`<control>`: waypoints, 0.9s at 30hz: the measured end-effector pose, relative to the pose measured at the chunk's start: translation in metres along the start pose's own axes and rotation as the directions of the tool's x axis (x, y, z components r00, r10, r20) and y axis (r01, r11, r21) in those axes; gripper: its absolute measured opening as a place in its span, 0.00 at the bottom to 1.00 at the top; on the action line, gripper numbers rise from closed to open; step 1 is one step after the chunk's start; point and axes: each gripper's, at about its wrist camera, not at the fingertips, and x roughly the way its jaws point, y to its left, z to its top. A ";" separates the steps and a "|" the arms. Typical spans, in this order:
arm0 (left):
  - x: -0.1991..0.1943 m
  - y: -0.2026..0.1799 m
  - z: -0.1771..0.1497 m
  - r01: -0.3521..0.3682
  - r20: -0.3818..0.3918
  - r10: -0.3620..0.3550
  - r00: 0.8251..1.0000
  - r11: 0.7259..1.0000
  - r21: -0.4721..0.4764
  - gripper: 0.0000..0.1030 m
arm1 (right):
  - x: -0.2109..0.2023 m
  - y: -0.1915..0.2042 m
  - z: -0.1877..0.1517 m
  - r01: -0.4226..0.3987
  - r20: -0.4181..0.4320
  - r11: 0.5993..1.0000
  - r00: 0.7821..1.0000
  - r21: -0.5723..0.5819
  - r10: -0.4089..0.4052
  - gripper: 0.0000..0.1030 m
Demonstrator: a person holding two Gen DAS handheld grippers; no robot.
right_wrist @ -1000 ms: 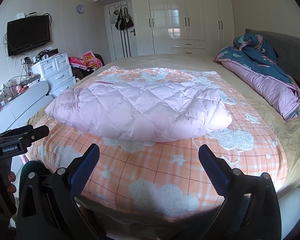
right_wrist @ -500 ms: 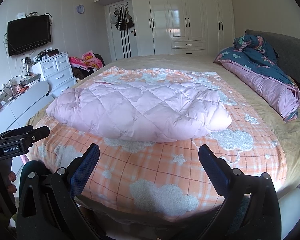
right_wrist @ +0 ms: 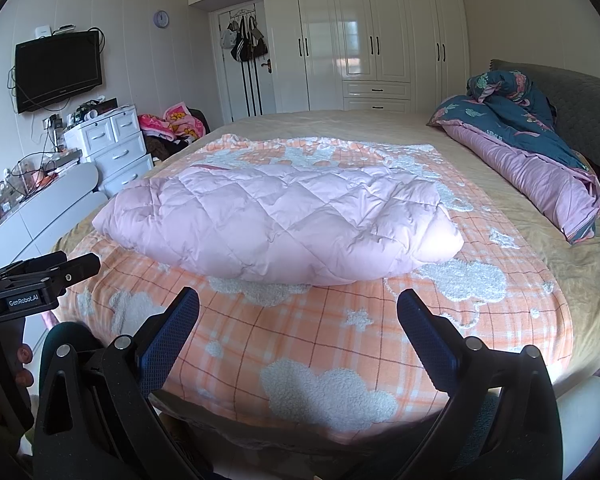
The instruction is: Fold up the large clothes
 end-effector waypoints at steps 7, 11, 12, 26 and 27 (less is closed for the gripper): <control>0.000 0.001 0.000 -0.004 0.000 0.004 1.000 1.000 0.002 0.91 | -0.002 0.001 0.000 -0.002 0.003 1.000 1.000 -0.002 0.002 0.96; 0.000 0.000 0.000 -0.005 0.000 0.005 1.000 1.000 0.004 0.91 | -0.003 0.002 0.001 -0.002 0.004 1.000 1.000 -0.005 0.002 0.96; -0.001 0.001 0.000 -0.005 0.001 0.005 1.000 1.000 0.004 0.91 | -0.003 0.003 0.002 -0.001 0.004 1.000 1.000 -0.007 0.001 0.96; -0.001 0.002 0.000 -0.004 -0.001 0.004 1.000 1.000 0.002 0.91 | -0.004 0.006 0.004 -0.003 0.005 1.000 1.000 -0.012 0.003 0.96; 0.000 0.001 0.001 -0.003 -0.001 0.003 1.000 1.000 0.001 0.91 | -0.004 0.006 0.004 -0.003 0.005 1.000 1.000 -0.013 0.003 0.96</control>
